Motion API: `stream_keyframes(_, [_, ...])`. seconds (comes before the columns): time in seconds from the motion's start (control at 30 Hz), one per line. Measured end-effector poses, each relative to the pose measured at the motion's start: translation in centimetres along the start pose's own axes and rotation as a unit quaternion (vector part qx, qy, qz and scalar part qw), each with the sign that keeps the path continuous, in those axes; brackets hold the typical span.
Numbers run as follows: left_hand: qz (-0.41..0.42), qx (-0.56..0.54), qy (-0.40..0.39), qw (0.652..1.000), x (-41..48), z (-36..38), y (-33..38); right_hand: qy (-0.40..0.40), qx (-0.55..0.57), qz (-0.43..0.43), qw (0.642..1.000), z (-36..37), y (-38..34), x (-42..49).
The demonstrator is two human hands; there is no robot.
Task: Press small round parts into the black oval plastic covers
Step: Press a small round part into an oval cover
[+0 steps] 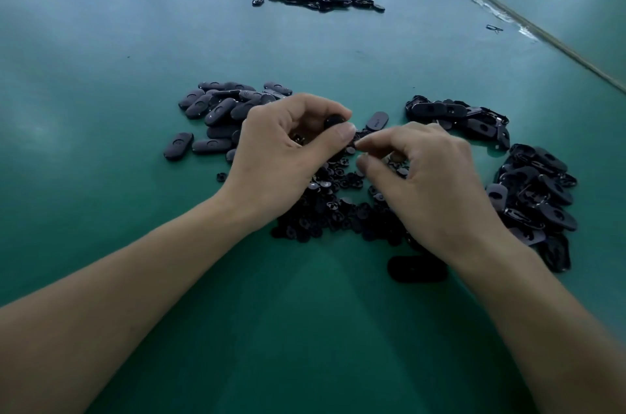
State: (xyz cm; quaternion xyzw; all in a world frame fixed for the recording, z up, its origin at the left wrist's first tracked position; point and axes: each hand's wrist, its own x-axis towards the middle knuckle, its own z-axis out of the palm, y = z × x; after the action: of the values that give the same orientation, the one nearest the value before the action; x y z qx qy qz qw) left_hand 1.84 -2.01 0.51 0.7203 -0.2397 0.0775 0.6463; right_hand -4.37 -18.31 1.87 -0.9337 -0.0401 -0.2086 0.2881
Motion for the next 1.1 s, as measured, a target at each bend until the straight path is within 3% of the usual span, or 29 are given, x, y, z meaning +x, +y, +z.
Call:
stream_keyframes(0.13, [-0.001, -0.013, 0.023, 1.0, -0.04, -0.13, -0.12, -0.069, -0.093, 0.003, 0.993, 0.19, 0.3, -0.1])
stream_keyframes(0.63, [-0.036, -0.097, 0.018, 0.994, 0.09, -0.13, -0.53, -0.07, -0.056, 0.043, 0.995, 0.52, 0.58, 0.08])
stream_keyframes(1.1, [-0.044, -0.089, 0.021, 0.995, 0.07, -0.18, -0.49, -0.088, -0.041, 0.06, 0.993, 0.44, 0.1, 0.2])
